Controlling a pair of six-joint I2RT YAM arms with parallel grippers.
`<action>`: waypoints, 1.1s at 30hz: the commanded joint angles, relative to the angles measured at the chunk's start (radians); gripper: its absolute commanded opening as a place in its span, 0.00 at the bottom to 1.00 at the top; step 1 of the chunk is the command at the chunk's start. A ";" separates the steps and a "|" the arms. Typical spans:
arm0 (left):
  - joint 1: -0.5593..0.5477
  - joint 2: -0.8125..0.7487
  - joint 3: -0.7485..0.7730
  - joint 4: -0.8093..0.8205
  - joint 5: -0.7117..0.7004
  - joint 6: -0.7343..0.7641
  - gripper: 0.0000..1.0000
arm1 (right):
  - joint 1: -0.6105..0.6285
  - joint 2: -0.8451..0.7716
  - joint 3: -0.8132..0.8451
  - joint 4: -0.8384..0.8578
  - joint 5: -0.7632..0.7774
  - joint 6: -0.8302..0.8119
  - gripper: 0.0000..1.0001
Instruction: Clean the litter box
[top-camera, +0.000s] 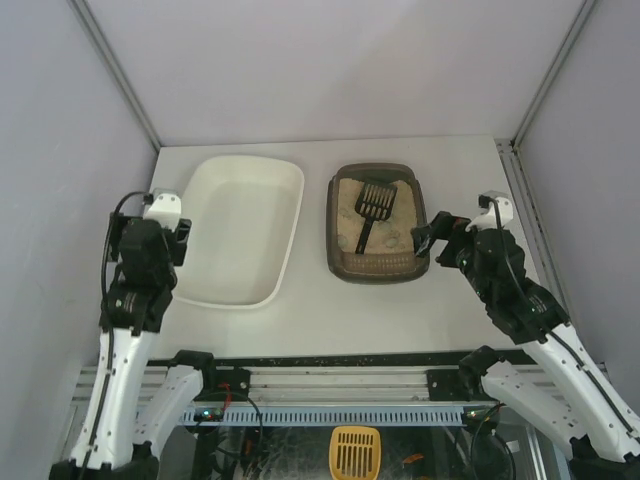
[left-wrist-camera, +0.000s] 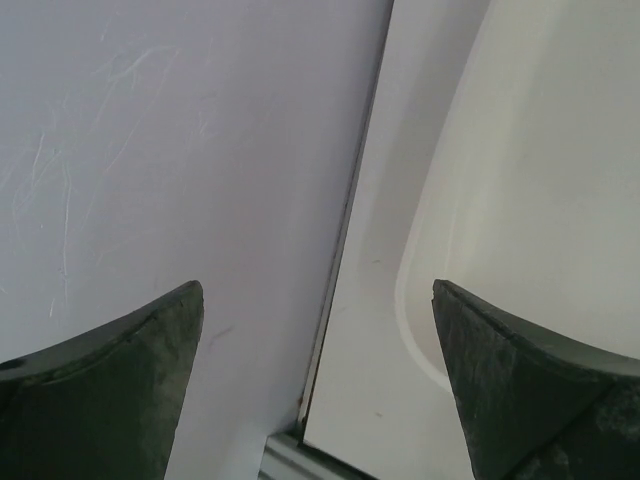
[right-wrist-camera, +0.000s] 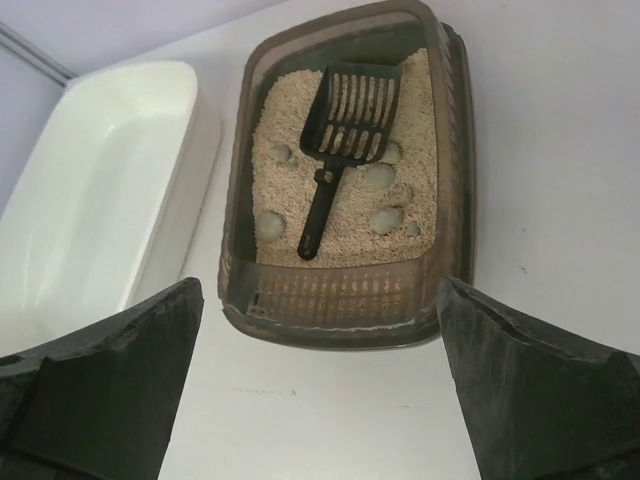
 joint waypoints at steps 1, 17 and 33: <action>0.006 0.136 0.133 -0.161 -0.084 -0.062 1.00 | 0.045 0.062 0.033 -0.029 0.104 -0.033 1.00; 0.003 0.256 0.261 -0.204 0.311 -0.349 1.00 | -0.005 0.211 0.110 -0.282 0.437 0.269 1.00; -0.031 0.340 0.311 -0.233 0.483 -0.372 1.00 | -0.016 0.086 0.076 0.067 0.068 -0.112 1.00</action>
